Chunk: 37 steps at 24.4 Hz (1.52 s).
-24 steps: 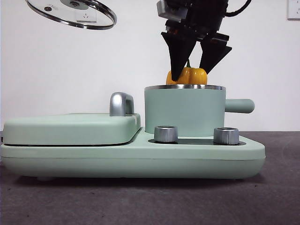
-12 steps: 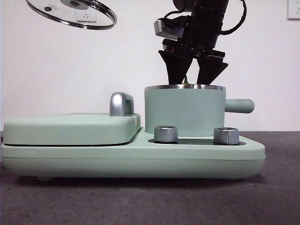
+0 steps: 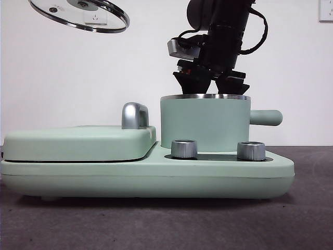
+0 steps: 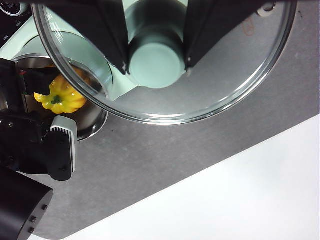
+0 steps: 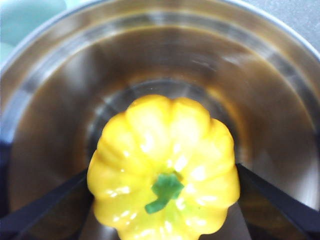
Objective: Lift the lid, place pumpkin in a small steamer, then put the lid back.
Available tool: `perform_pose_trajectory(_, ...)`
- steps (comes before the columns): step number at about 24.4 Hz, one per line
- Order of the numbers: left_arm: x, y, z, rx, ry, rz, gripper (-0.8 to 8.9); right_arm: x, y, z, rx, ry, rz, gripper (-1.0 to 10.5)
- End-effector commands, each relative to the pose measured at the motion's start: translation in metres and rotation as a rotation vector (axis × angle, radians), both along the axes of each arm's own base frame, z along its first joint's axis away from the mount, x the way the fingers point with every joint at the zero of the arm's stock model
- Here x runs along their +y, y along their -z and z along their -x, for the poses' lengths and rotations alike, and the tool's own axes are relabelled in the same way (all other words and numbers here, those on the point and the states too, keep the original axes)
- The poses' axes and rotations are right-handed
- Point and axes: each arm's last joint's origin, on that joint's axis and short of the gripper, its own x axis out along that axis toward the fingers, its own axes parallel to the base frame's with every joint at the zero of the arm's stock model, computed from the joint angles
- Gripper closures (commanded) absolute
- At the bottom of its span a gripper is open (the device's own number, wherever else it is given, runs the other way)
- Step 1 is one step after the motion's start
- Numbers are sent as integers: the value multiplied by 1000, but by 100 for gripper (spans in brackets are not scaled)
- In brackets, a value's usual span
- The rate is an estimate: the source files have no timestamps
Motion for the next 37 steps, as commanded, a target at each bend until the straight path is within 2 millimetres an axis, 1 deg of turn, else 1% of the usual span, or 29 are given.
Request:
perform_pose_trajectory(1, 0, -14, 2, -69, 6, 20, 798, 5, 1, -5, -11, -13, -5, 654)
perform_pose_trajectory(7, 0, -14, 2, -69, 6, 20, 798, 5, 2, -5, -5, -14, -6, 654)
perform_pose_trajectory(11, 0, -14, 2, -69, 6, 20, 798, 7, 9, -7, 26, -16, -16, 654)
perform_pose_trajectory(14, 0, -14, 2, -68, 6, 20, 798, 7, 9, -6, 27, -18, -16, 653)
perform_pose_trajectory(17, 0, -14, 2, -68, 6, 20, 798, 8, 9, -6, 24, -19, -16, 584)
perform_pose_trajectory(23, 0, -14, 2, -68, 6, 20, 798, 8, 9, -6, 24, -26, -15, 539)
perform_pose_trajectory(25, 0, -14, 2, -68, 6, 20, 798, 8, 9, -6, 21, -41, -12, 463)
perform_pose_trajectory(30, 0, -14, 2, -68, 6, 20, 798, 8, 6, -6, 14, -44, -15, 459)
perform_pose_trajectory(32, 0, -14, 2, -68, 6, 20, 798, 7, -9, -5, -12, -43, -28, 461)
perform_pose_trajectory(34, 0, -14, 2, -68, 6, 20, 798, 4, -36, -1, -54, -36, -55, 477)
perform_pose_trajectory(36, 0, -14, 2, -65, 6, 19, 798, -4, -67, 14, -79, -33, -82, 580)
perform_pose_trajectory(37, 0, -13, 2, -61, 7, 17, 798, -9, -81, 25, -89, -33, -111, 601)
